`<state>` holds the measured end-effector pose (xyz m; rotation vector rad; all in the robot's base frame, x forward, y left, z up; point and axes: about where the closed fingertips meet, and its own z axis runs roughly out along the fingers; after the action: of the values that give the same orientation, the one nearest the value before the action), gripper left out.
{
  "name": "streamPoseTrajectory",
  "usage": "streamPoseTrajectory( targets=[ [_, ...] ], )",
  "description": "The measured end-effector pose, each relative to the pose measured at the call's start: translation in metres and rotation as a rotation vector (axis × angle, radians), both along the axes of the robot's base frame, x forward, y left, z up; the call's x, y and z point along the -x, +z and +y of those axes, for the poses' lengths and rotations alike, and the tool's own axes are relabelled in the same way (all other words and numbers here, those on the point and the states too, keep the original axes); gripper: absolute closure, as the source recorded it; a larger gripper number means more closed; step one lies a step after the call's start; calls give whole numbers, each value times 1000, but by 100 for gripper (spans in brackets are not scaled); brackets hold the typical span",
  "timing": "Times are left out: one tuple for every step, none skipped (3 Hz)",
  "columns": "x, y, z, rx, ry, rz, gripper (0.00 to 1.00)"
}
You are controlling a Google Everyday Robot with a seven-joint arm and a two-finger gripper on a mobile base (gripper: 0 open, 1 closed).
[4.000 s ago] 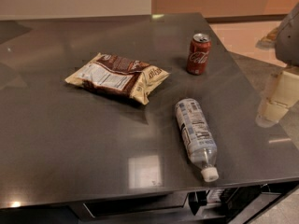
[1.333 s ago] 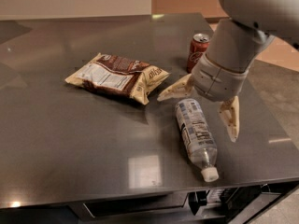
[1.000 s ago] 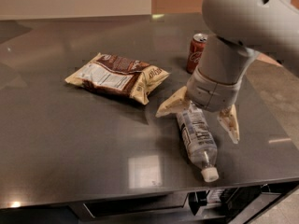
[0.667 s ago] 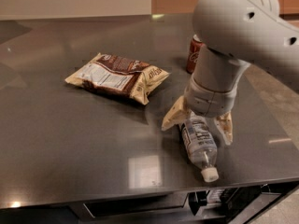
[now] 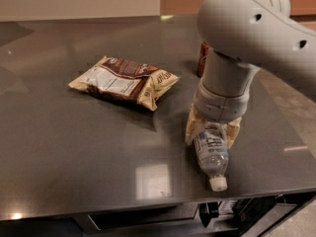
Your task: Pick blue plastic bottle
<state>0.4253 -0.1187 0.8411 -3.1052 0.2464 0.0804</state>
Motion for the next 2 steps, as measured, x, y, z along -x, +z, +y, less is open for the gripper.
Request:
streamPoseTrajectory(
  targets=[
    [-8, 21, 1, -29, -14, 26, 86],
    [-38, 67, 20, -135, -24, -14, 100]
  ],
)
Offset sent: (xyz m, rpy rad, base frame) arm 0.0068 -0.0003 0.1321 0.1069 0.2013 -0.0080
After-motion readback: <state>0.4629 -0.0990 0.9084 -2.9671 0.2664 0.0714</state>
